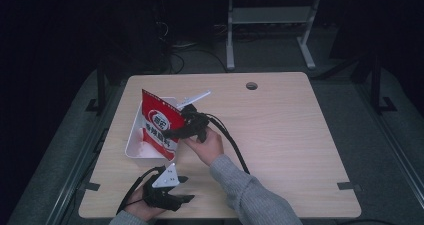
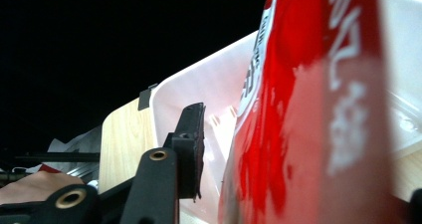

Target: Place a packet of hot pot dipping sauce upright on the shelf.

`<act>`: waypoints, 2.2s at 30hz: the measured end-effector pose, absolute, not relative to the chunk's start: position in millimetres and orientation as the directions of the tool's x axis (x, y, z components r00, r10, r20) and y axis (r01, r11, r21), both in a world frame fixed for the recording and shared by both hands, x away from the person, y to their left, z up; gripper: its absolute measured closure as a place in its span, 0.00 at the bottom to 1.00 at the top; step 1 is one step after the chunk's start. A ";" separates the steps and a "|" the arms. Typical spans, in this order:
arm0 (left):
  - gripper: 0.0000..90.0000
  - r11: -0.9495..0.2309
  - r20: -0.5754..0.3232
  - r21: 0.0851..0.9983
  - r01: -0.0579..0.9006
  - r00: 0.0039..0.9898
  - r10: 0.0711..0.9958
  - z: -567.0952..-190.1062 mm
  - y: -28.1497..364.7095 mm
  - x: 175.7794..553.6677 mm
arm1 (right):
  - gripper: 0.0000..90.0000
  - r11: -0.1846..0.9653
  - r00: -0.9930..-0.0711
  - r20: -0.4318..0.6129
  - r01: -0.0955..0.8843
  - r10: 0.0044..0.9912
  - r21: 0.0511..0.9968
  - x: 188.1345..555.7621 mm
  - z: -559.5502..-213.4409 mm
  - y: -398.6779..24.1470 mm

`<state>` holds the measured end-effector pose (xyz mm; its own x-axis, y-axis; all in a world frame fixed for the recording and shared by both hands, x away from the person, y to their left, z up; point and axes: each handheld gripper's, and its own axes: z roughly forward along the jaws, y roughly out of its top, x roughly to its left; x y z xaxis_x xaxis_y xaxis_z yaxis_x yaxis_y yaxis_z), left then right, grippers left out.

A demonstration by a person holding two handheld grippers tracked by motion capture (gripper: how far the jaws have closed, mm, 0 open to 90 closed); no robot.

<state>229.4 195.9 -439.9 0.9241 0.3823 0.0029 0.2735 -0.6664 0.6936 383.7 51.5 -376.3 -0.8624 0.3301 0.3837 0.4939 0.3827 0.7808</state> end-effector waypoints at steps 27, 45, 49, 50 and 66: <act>0.43 -0.659 0.004 0.700 0.274 0.922 0.388 -438.2 192.6 229.9 | 0.51 0.390 -0.859 0.380 0.498 0.342 0.775 371.5 -375.5 -13.1; 0.41 -0.657 0.011 0.702 0.274 0.919 0.394 -437.4 189.5 231.8 | 0.49 0.369 -0.830 0.391 0.534 0.397 0.760 364.1 -381.6 -65.9; 0.41 -0.657 0.010 0.702 0.276 0.918 0.396 -437.8 188.7 231.9 | 0.49 0.371 -0.828 0.390 0.537 0.404 0.757 362.7 -382.2 -72.5; 0.41 -0.658 0.011 0.701 0.275 0.919 0.395 -437.7 188.7 232.0 | 0.49 0.370 -0.828 0.388 0.537 0.405 0.758 362.2 -382.5 -74.8; 0.41 -0.659 0.010 0.701 0.275 0.919 0.394 -437.7 187.9 232.9 | 0.48 0.357 -0.807 0.399 0.562 0.436 0.746 349.7 -390.1 -113.1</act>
